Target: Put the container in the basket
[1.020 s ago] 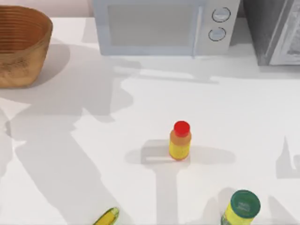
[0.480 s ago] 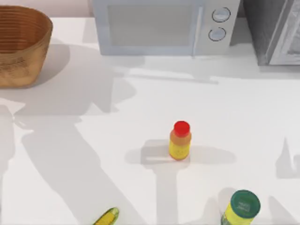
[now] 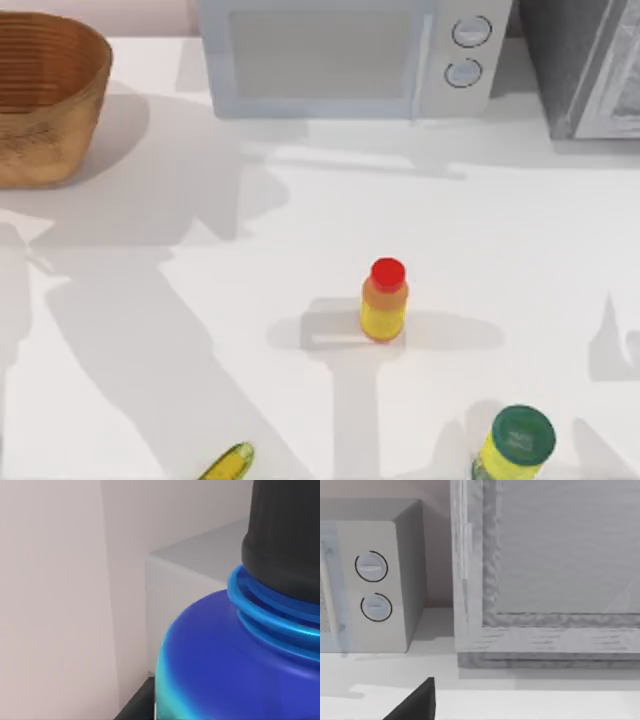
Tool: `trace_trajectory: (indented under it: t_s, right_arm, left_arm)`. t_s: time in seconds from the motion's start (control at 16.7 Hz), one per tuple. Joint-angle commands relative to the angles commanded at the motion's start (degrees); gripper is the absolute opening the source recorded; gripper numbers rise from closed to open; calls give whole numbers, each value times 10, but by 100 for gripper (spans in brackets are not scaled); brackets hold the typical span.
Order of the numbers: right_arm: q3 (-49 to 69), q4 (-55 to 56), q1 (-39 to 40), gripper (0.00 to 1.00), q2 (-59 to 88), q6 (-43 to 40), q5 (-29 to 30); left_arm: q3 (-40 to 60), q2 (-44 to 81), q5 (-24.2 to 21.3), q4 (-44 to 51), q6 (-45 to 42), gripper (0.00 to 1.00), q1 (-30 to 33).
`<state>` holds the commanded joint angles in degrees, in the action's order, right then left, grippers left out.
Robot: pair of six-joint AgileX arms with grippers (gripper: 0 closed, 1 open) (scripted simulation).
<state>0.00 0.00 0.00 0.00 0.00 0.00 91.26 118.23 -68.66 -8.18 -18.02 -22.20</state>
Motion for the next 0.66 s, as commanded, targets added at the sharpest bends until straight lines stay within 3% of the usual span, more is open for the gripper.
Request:
trace_trajectory:
  t_s: [0.3,0.66]
  right_arm:
    - [0,0,0,100,0,0,0]
    - [0,0,0,100,0,0,0]
  left_arm:
    - [0,0,0,0,0,98,0]
    - [0,0,0,0,0,100,0]
